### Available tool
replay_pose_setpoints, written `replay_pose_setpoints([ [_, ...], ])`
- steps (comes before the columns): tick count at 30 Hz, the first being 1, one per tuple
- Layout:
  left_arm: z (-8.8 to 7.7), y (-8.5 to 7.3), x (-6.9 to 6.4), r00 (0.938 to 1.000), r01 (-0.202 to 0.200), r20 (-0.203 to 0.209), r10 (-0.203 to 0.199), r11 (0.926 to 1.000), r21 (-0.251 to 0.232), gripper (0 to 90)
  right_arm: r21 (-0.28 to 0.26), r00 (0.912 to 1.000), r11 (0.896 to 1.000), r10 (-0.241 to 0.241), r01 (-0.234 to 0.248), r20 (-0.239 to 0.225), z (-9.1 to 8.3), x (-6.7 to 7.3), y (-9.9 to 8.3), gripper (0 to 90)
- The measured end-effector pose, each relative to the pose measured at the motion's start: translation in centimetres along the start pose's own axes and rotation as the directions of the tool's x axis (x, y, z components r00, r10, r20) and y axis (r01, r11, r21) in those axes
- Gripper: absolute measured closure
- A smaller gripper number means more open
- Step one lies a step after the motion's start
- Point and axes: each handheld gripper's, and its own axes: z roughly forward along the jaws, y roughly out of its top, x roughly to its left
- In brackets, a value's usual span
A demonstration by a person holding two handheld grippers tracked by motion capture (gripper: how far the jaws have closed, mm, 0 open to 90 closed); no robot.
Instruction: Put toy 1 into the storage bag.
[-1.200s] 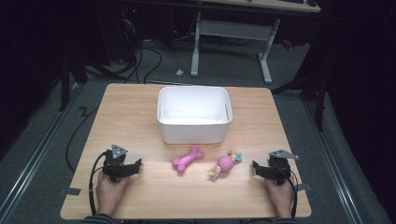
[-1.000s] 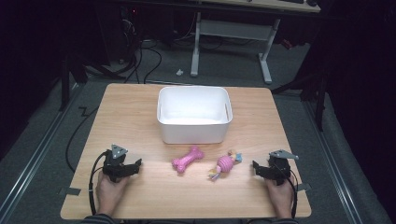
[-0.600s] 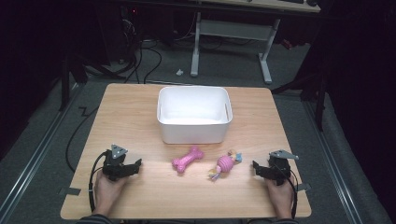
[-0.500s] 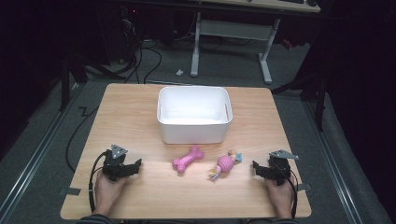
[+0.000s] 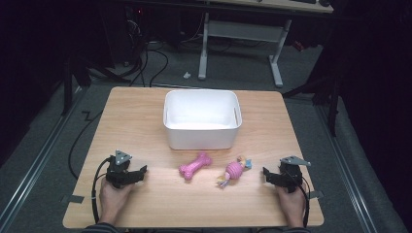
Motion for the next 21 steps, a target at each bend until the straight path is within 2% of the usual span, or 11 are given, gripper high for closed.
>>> replay_pose_setpoints([
  [9, -0.7, 0.2, 0.0, 0.9992, 0.021, 0.034, -0.021, 0.9998, -0.002, 24.3, 0.002, 1.0000, 1.000, -0.001, 0.001, 0.000, 0.0, 0.0, 0.0, 21.6],
  [15, -1.3, 0.5, -0.6, 0.9983, 0.005, 0.058, -0.004, 0.9998, -0.018, 25.2, 0.002, 1.0000, 1.000, -0.001, 0.001, 0.000, -0.1, 0.0, 0.0, 21.6],
  [16, -1.5, 0.6, -1.0, 0.9972, -0.014, 0.073, 0.015, 0.9996, -0.026, 25.3, 0.002, 1.0000, 1.000, 0.003, -0.003, 0.001, -0.1, 0.0, 0.0, 21.6],
  [18, -1.7, 0.8, -1.5, 0.9963, -0.032, 0.079, 0.035, 0.9990, -0.031, 26.1, 0.002, 1.0000, 1.000, 0.004, -0.004, 0.000, -0.1, 0.0, 0.0, 21.6],
  [21, -1.8, 1.0, -1.9, 0.9945, -0.049, 0.091, 0.051, 0.9983, -0.031, 27.4, 0.002, 1.0000, 1.000, 0.003, -0.003, 0.001, 0.0, 0.0, 0.0, 21.6],
])
